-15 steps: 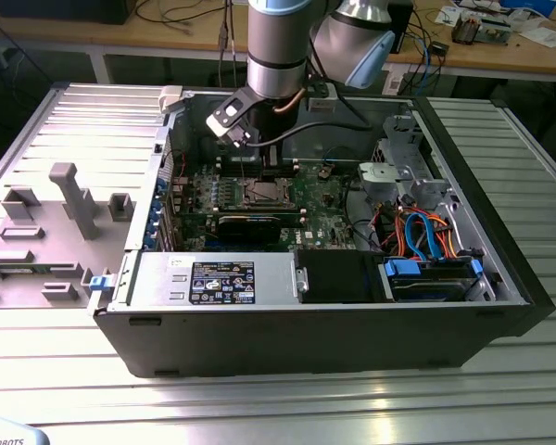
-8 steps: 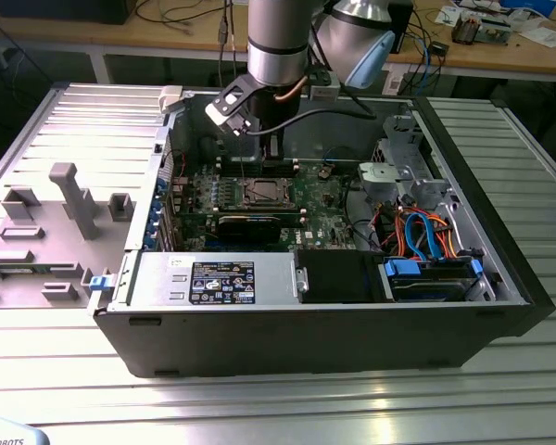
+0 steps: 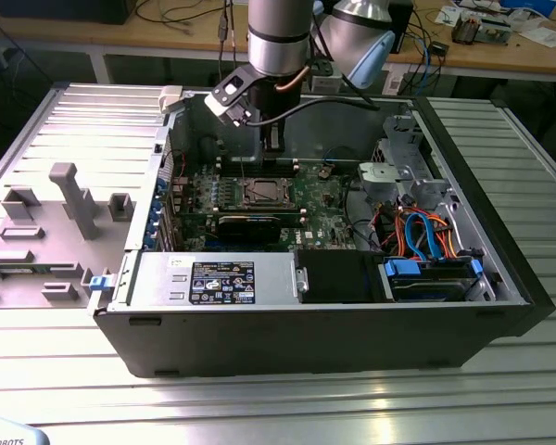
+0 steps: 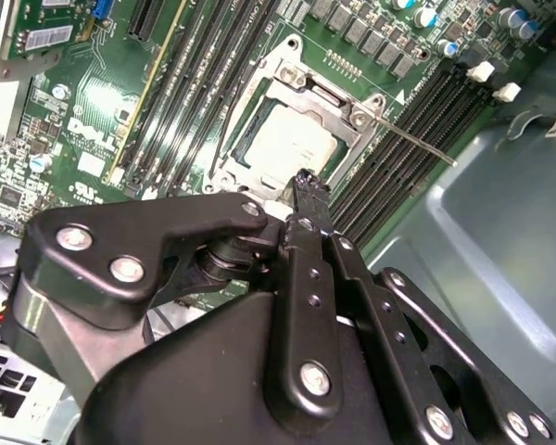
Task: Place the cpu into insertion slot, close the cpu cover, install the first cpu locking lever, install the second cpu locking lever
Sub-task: 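Install the first cpu locking lever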
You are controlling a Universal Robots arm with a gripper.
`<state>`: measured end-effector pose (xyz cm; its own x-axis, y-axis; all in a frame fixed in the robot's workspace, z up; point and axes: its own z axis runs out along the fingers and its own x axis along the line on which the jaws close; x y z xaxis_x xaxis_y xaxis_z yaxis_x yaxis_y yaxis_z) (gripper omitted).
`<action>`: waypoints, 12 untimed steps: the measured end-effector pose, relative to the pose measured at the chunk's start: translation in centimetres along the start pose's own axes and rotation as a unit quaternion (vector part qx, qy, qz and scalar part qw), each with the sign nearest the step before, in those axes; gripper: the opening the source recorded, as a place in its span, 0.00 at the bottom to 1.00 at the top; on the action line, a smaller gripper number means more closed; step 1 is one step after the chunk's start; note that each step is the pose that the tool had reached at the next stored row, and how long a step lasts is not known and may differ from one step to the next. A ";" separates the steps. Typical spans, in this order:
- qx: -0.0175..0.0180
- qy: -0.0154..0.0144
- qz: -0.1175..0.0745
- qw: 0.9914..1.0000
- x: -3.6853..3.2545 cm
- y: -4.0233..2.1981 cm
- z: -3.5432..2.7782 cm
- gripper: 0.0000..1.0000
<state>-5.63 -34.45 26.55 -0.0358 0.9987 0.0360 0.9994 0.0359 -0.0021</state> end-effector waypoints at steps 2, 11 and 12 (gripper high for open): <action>0.000 0.000 0.000 1.000 0.00 0.00 -0.02 0.11; 0.001 0.000 -0.013 1.000 -0.02 0.00 -0.03 0.11; 0.001 0.000 -0.017 1.000 -0.02 0.00 -0.02 0.11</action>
<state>-5.63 -34.47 26.58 -0.0702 0.9969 0.0357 0.9975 0.0703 -0.0022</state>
